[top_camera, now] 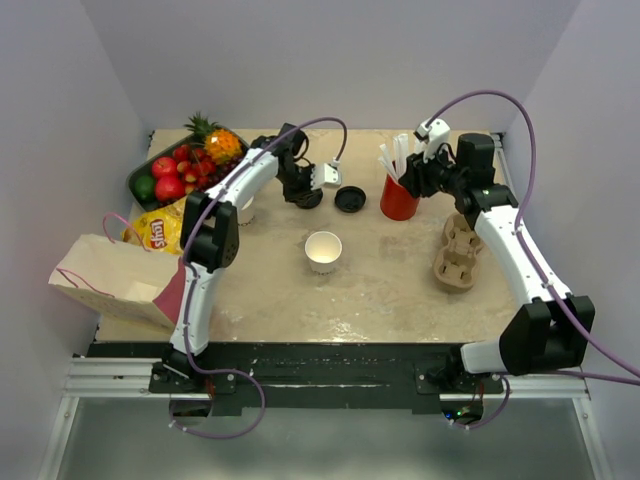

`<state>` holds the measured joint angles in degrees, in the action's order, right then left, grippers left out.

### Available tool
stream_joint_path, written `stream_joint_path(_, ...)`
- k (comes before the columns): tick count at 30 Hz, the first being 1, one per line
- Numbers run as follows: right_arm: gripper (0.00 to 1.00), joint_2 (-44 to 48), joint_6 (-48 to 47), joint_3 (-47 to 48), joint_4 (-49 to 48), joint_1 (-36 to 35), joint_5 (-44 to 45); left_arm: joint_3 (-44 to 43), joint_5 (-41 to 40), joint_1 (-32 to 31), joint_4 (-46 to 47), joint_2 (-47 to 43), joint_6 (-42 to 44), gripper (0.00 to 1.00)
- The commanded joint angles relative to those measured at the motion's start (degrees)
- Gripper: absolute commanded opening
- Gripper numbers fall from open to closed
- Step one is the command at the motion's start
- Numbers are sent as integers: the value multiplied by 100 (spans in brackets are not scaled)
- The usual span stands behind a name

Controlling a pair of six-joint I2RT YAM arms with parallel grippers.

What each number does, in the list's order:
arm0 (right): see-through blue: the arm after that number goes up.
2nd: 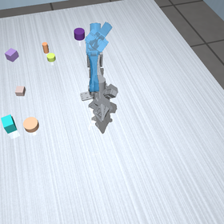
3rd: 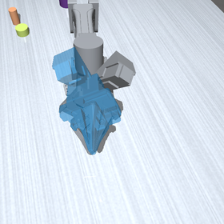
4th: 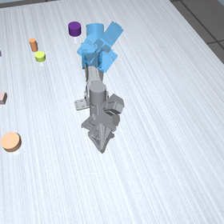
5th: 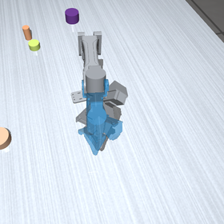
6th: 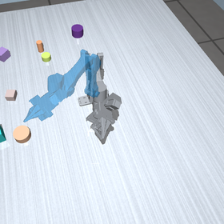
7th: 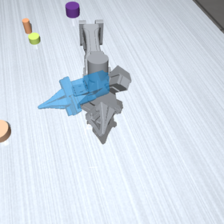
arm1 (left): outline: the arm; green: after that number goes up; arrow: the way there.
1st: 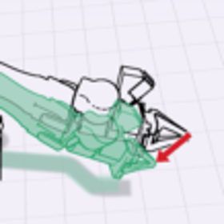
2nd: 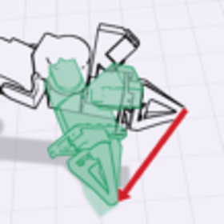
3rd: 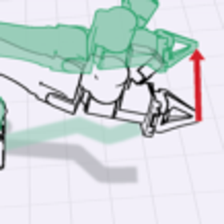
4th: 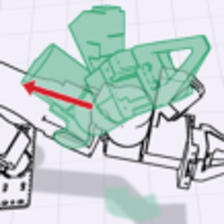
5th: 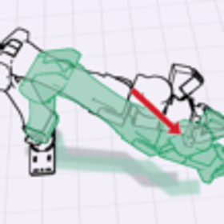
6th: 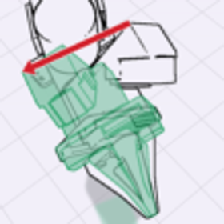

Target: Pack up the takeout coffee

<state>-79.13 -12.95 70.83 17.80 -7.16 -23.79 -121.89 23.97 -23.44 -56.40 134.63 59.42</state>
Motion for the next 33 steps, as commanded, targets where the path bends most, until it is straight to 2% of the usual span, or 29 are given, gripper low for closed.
stream_joint_path(1, 46, 56, -6, 160, -66, 21, -143, 42, -67, -38, 6, 64, 140, 24)
stream_joint_path(10, 46, 12, 12, 151, -128, 13, -135, 51, -129, -38, 15, 151, 210, 21)
stream_joint_path(25, 46, 21, 64, 80, -207, 13, -73, -2, -182, -38, 59, 196, 325, 7)
stream_joint_path(29, 46, 12, 108, 89, -233, 13, -64, -2, -164, -38, 77, 143, 351, 0)
stream_joint_path(33, 46, 12, 109, 98, -233, 21, -38, -11, -68, -38, 50, -59, 281, 0)
